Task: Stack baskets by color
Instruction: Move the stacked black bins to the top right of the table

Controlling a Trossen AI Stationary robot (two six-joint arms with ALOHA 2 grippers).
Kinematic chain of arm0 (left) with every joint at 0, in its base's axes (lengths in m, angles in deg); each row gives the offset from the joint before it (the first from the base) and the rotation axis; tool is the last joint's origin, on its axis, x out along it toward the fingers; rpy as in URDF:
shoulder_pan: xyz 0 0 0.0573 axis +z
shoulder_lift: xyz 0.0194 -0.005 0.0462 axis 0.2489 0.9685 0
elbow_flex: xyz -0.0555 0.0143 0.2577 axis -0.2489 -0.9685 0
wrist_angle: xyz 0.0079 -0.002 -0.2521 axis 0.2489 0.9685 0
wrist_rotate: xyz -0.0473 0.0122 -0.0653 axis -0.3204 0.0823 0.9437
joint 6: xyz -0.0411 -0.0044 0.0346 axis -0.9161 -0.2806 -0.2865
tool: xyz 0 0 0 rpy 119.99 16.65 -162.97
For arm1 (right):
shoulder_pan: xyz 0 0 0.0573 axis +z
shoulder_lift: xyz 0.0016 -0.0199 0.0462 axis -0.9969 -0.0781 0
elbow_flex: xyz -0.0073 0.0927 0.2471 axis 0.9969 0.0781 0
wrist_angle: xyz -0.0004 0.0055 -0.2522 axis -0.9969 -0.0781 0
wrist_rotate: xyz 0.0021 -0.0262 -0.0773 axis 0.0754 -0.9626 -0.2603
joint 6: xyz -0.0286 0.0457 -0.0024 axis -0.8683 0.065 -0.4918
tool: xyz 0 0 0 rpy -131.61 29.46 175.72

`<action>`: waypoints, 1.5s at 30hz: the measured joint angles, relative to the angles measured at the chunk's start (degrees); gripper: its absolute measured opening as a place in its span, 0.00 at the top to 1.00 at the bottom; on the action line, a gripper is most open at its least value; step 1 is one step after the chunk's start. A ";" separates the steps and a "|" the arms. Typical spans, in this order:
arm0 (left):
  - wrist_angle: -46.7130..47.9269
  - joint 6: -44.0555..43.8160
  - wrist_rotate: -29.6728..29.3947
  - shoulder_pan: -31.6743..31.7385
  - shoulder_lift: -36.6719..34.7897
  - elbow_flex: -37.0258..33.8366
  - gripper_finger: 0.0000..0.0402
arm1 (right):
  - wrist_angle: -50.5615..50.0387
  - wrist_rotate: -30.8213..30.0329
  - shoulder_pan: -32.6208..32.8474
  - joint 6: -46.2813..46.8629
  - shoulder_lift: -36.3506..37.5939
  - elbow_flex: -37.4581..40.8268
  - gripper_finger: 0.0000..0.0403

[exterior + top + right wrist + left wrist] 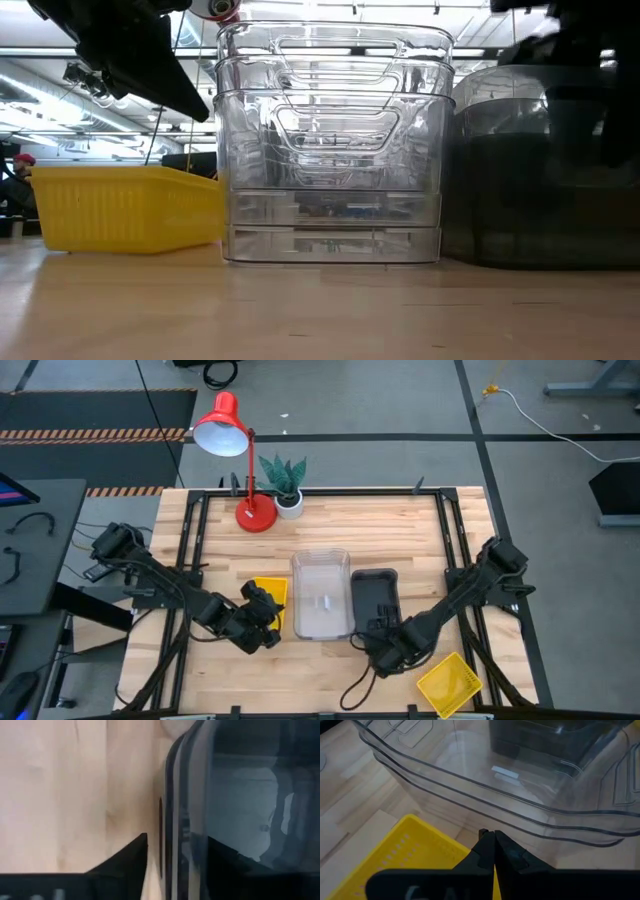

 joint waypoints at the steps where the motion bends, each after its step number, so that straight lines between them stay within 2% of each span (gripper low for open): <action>1: -0.11 0.00 0.00 0.00 0.00 0.00 0.98 | -0.24 0.43 -0.36 -0.95 -0.55 0.00 0.59; 7: -0.16 0.00 0.00 0.00 0.00 0.00 0.98 | -2.40 1.30 -3.35 -4.67 0.40 3.56 0.93; 8: -0.16 -0.01 0.00 0.00 0.00 0.00 0.98 | -2.24 1.42 -4.22 -5.08 1.41 4.90 0.96; 14: -0.13 0.04 0.00 0.00 0.00 0.00 0.98 | -1.73 0.85 -13.10 -9.24 9.78 14.83 0.94; 19: -0.11 0.09 0.00 0.00 0.00 0.00 0.98 | -0.53 0.71 -25.48 -21.83 17.17 20.78 0.96; 26: -0.09 0.20 -0.02 0.21 0.00 0.00 0.98 | 1.12 2.29 -46.05 -42.40 21.67 23.43 0.94; 31: -0.09 0.04 -0.09 0.22 0.00 0.00 0.98 | 3.07 4.34 -56.50 -49.37 21.56 23.43 0.94; 35: -0.13 0.02 -0.11 0.22 -0.02 0.00 0.98 | 4.44 3.91 -60.92 -53.77 21.69 23.43 0.89; 40: -0.15 -0.28 -0.21 0.22 -0.02 0.00 0.98 | 5.75 3.91 -63.07 -57.42 21.71 23.43 0.78; 45: -0.43 -0.39 -0.22 0.22 -0.02 0.00 0.98 | 2.07 2.04 -62.81 -55.28 21.97 20.90 0.67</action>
